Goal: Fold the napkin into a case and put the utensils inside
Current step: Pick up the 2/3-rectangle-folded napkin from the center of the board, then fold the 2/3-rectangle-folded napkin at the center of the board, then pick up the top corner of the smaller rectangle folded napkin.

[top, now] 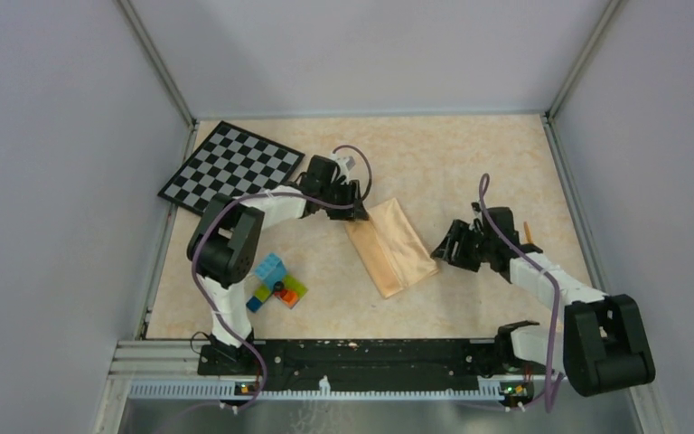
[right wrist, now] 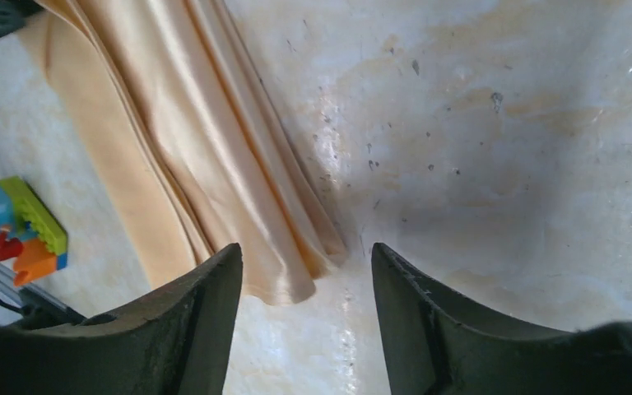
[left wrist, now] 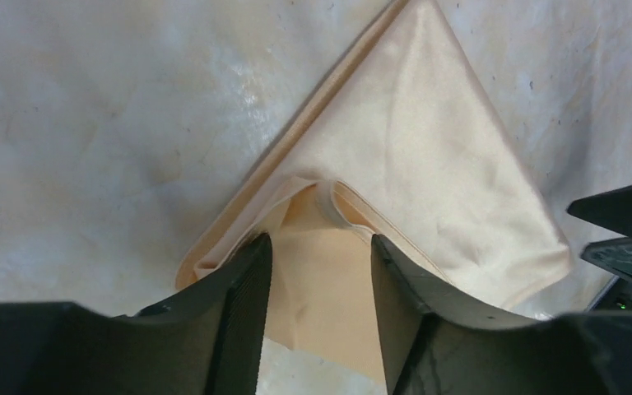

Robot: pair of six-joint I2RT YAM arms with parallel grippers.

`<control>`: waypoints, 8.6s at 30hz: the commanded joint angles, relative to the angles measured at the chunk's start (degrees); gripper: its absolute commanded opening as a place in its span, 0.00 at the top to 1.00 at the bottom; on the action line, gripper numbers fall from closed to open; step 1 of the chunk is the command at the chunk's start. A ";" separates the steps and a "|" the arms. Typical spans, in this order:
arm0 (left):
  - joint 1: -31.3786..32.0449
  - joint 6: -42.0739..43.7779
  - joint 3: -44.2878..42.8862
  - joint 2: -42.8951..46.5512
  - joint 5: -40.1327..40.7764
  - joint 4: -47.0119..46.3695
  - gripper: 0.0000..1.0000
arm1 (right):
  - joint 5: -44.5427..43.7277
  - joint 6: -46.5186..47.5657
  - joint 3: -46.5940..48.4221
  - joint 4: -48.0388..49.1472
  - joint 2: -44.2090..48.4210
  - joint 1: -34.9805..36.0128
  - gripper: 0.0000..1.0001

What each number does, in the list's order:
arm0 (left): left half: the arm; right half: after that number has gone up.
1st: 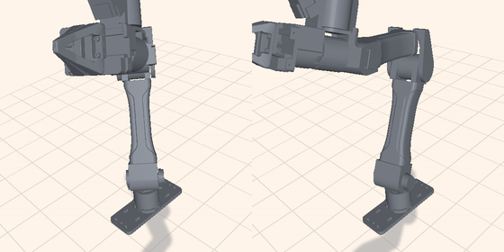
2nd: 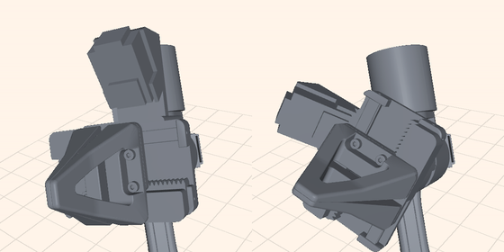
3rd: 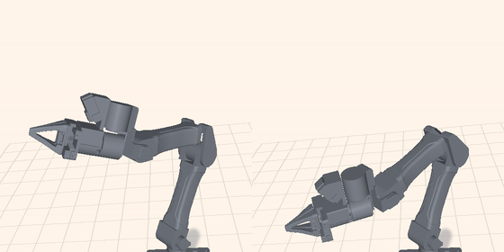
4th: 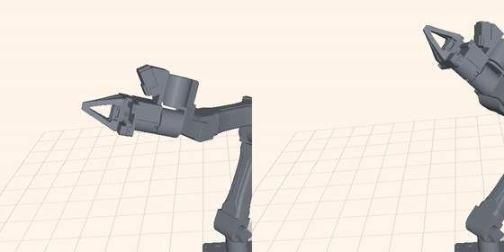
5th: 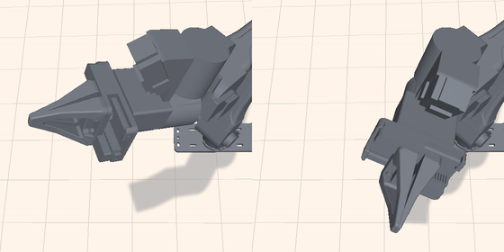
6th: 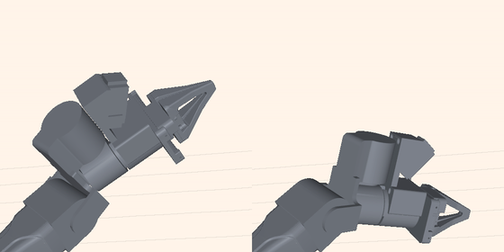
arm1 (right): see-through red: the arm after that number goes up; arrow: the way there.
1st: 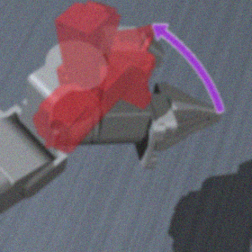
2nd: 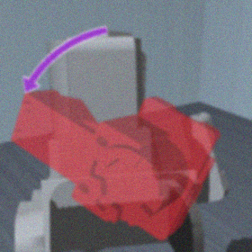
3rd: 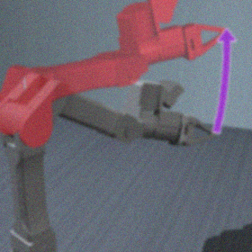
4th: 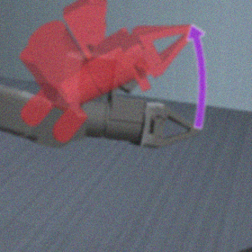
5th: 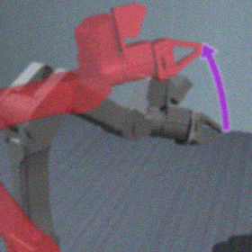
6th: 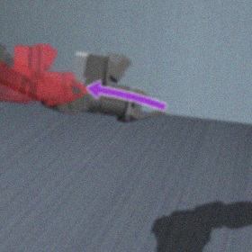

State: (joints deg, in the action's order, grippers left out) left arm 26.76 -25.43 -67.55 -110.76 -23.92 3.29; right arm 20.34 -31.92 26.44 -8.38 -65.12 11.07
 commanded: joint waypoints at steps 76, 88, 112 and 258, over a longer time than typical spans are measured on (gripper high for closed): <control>49.35 -25.74 -3.81 11.53 50.22 22.29 0.98 | 21.54 -18.29 -7.87 40.74 -17.26 0.09 0.26; 49.38 -24.63 -4.12 9.17 46.69 19.49 1.00 | 19.31 -18.15 -1.54 46.44 -30.54 0.85 0.50; 49.00 -20.57 -4.30 4.01 37.77 -2.37 1.00 | 1.93 5.37 11.69 -0.23 -13.46 -2.37 1.00; 28.96 -20.04 48.58 51.12 28.77 -22.80 0.35 | -25.15 -25.50 13.35 23.77 -21.63 34.22 1.00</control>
State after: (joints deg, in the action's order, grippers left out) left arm 55.55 -46.37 -19.75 -64.75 2.44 -23.16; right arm -3.57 -56.90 38.89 10.81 -89.38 45.78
